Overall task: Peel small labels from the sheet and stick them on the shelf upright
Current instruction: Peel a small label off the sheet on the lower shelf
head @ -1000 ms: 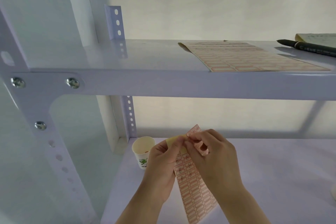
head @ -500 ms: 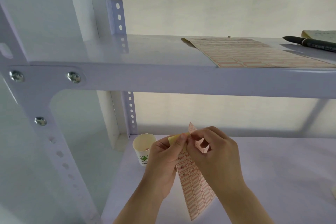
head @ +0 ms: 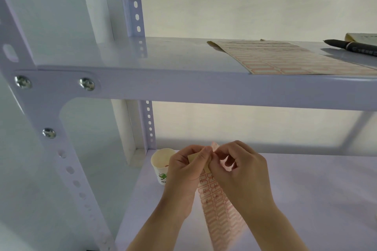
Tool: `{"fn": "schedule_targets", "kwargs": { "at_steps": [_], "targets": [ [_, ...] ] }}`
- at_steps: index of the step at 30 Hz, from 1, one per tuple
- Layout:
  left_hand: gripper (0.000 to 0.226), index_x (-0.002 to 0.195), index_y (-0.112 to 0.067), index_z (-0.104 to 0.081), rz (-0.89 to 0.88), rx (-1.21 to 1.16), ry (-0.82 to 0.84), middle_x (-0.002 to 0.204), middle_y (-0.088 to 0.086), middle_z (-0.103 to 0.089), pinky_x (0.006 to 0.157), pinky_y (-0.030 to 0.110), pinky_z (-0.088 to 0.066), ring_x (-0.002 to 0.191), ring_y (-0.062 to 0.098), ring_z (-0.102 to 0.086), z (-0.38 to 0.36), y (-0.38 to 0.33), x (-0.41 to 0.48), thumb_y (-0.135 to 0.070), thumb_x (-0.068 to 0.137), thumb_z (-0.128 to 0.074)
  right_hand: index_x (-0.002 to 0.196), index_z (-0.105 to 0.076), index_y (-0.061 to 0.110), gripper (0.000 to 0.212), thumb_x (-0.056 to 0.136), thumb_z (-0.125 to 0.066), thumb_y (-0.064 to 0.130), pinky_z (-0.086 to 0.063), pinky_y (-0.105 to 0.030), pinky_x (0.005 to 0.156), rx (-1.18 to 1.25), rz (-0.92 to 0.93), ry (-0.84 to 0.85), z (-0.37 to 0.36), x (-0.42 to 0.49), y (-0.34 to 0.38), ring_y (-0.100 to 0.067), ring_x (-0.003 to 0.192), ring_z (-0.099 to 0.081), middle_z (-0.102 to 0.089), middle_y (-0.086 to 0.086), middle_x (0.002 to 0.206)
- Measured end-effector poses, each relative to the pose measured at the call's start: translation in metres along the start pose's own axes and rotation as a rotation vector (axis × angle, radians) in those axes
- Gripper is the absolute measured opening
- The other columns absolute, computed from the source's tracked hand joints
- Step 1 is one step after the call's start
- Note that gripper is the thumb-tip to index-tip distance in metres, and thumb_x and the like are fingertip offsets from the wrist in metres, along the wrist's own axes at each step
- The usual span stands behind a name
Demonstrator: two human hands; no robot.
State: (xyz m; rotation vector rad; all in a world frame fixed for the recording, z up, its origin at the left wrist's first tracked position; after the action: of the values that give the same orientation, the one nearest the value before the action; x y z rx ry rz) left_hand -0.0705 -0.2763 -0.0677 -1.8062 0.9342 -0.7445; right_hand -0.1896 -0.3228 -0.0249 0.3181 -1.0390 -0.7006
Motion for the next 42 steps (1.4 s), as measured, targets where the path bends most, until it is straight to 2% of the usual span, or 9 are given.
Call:
{"fn": "schedule_targets", "kwargs": {
  "at_steps": [2,4,9,14,18,26,31,38,42],
  "targets": [
    [0.02,0.077,-0.012,-0.078,0.002,-0.005,-0.013,0.074,0.009,-0.073,0.068,0.033,-0.054,0.076,0.027,-0.065,0.002,0.0,0.001,-0.013,0.091,-0.064,0.075,-0.068,0.023,0.008,0.079,-0.075,0.025,-0.051,-0.022,0.053,0.017,-0.002,0.016,-0.001,-0.001,0.001,0.0,0.059,-0.056,-0.062,0.019,0.069],
    [0.023,0.078,-0.014,-0.078,0.008,-0.012,-0.007,0.076,0.009,-0.073,0.073,0.037,-0.052,0.081,0.029,-0.064,0.003,0.001,0.001,-0.013,0.093,-0.062,0.08,-0.07,0.024,0.007,0.081,-0.076,0.025,-0.05,-0.018,0.054,0.028,-0.001,0.034,-0.002,0.0,0.0,0.001,0.061,-0.058,-0.064,0.019,0.072],
    [0.022,0.079,-0.019,-0.081,0.008,0.014,0.045,0.074,0.002,-0.075,0.072,0.032,-0.054,0.077,0.02,-0.068,0.003,-0.002,0.0,-0.032,0.08,-0.063,0.077,-0.071,0.023,0.008,0.084,-0.074,0.025,-0.051,-0.019,0.053,0.016,0.017,0.043,0.0,0.004,-0.001,-0.002,0.06,-0.061,-0.066,0.016,0.07],
    [0.021,0.087,-0.015,-0.082,-0.103,0.198,0.025,0.076,0.004,-0.077,0.072,0.029,-0.058,0.076,0.02,-0.071,0.006,-0.009,0.002,-0.016,0.093,-0.062,0.071,-0.072,0.019,0.013,0.082,-0.066,0.023,-0.052,-0.024,0.05,0.025,0.074,0.01,0.004,0.006,0.004,-0.005,0.055,-0.059,-0.066,0.012,0.065],
    [0.019,0.087,-0.014,-0.082,-0.165,0.261,0.036,0.077,0.003,-0.079,0.068,0.026,-0.06,0.073,0.019,-0.074,0.005,-0.016,0.0,-0.01,0.092,-0.064,0.069,-0.07,0.015,0.021,0.082,-0.058,0.026,-0.052,-0.031,0.047,-0.052,0.158,-0.021,0.005,0.005,0.009,-0.011,0.052,-0.057,-0.065,0.006,0.063],
    [0.021,0.09,-0.016,-0.081,-0.3,0.383,0.066,0.075,-0.003,-0.08,0.065,0.02,-0.057,0.072,0.013,-0.074,0.001,-0.023,-0.005,-0.008,0.094,-0.062,0.06,-0.063,0.011,0.014,0.074,-0.065,0.01,-0.047,-0.034,0.042,-0.163,0.172,-0.081,0.007,0.005,0.009,-0.02,0.047,-0.053,-0.06,0.002,0.056],
    [0.021,0.09,-0.017,-0.081,-0.299,0.385,0.06,0.077,0.003,-0.08,0.067,0.025,-0.059,0.073,0.021,-0.074,0.003,-0.022,-0.005,-0.008,0.094,-0.063,0.062,-0.061,0.012,0.013,0.074,-0.063,0.01,-0.048,-0.034,0.043,-0.141,0.168,-0.056,0.007,0.004,0.008,-0.02,0.048,-0.053,-0.058,0.002,0.057],
    [0.021,0.089,-0.012,-0.08,-0.288,0.372,0.057,0.074,-0.005,-0.079,0.065,0.018,-0.055,0.07,0.01,-0.073,0.002,-0.022,-0.007,-0.005,0.094,-0.061,0.066,-0.064,0.014,0.018,0.081,-0.057,0.023,-0.048,-0.029,0.046,-0.022,0.159,-0.024,0.009,0.002,0.009,-0.012,0.049,-0.053,-0.06,0.007,0.06],
    [0.023,0.088,-0.015,-0.08,-0.268,0.35,0.041,0.078,-0.003,-0.08,0.067,0.02,-0.058,0.076,0.013,-0.075,0.002,-0.021,-0.007,-0.007,0.096,-0.059,0.075,-0.069,0.017,0.009,0.083,-0.07,0.021,-0.051,-0.026,0.05,0.01,0.135,0.012,0.009,0.0,0.008,-0.005,0.054,-0.057,-0.065,0.011,0.068]
  ]
}}
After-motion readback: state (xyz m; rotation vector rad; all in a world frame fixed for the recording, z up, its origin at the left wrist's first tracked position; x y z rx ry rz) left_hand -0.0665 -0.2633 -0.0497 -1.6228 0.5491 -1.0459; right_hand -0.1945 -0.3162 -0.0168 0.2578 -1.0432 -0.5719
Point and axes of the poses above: each hand's wrist, its own x-axis towards the middle knuckle, its own z-axis out of the back of the hand, y = z × x, the point moved 6 cm from there along x, towards the middle knuckle
